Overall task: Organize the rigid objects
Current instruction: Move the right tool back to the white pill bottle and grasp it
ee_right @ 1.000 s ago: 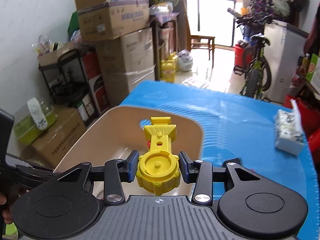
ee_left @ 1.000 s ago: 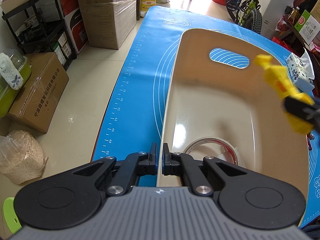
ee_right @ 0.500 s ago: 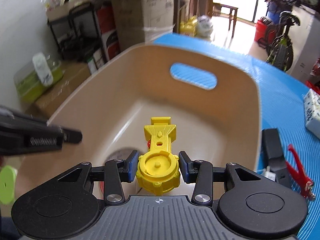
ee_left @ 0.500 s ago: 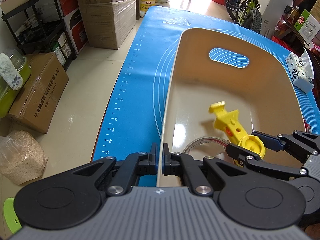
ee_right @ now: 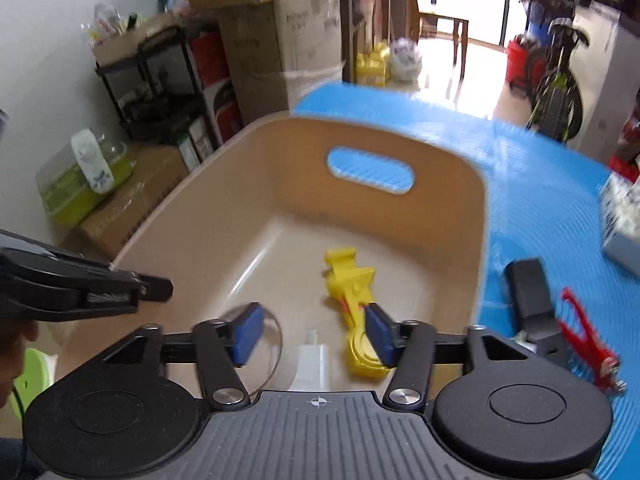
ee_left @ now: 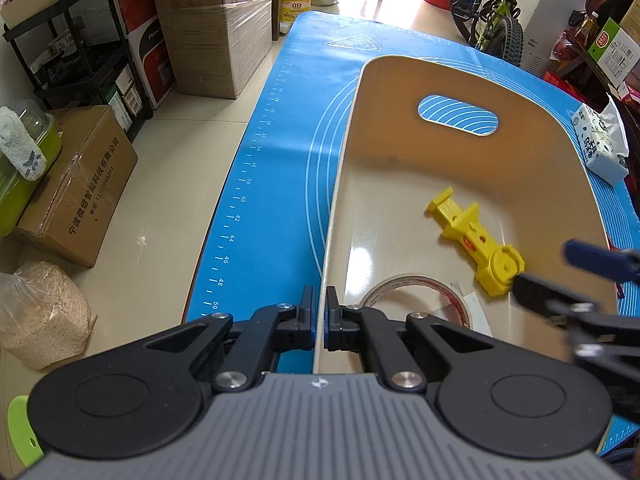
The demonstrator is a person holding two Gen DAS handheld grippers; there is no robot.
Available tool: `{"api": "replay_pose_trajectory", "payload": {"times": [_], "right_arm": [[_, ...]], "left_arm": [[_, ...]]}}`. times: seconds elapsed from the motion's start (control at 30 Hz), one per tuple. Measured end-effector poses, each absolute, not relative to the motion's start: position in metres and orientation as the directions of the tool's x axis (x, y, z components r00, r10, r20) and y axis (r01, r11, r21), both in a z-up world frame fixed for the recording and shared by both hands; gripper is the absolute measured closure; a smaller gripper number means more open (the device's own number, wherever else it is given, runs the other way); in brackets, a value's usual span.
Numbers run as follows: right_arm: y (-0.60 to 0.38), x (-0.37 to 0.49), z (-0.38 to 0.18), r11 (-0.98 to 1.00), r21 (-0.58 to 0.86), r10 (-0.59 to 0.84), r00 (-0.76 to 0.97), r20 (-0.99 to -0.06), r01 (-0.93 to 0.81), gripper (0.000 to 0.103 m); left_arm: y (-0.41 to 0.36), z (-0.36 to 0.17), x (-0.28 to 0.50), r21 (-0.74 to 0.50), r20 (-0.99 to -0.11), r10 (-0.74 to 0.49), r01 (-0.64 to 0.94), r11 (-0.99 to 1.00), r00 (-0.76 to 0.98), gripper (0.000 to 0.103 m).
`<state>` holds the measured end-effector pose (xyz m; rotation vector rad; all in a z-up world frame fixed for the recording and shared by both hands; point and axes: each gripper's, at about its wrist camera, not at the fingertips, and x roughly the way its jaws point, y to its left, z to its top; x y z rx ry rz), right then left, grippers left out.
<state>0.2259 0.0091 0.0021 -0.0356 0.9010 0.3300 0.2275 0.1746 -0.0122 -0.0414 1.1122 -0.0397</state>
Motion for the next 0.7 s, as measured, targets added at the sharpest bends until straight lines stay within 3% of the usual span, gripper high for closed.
{"api": "replay_pose_trajectory", "payload": {"times": [0.37, 0.7], "right_arm": [[-0.071, 0.197, 0.045, 0.979, 0.113, 0.201, 0.683, -0.702, -0.172, 0.031], [-0.137, 0.179, 0.009, 0.996, 0.075, 0.082, 0.648, -0.758, -0.038, 0.031]], "left_arm": [[0.174, -0.012, 0.228, -0.053, -0.895, -0.052, 0.011, 0.999, 0.442, 0.098], [0.174, -0.012, 0.228, -0.052, -0.896, -0.052, 0.011, 0.999, 0.442, 0.098]]}}
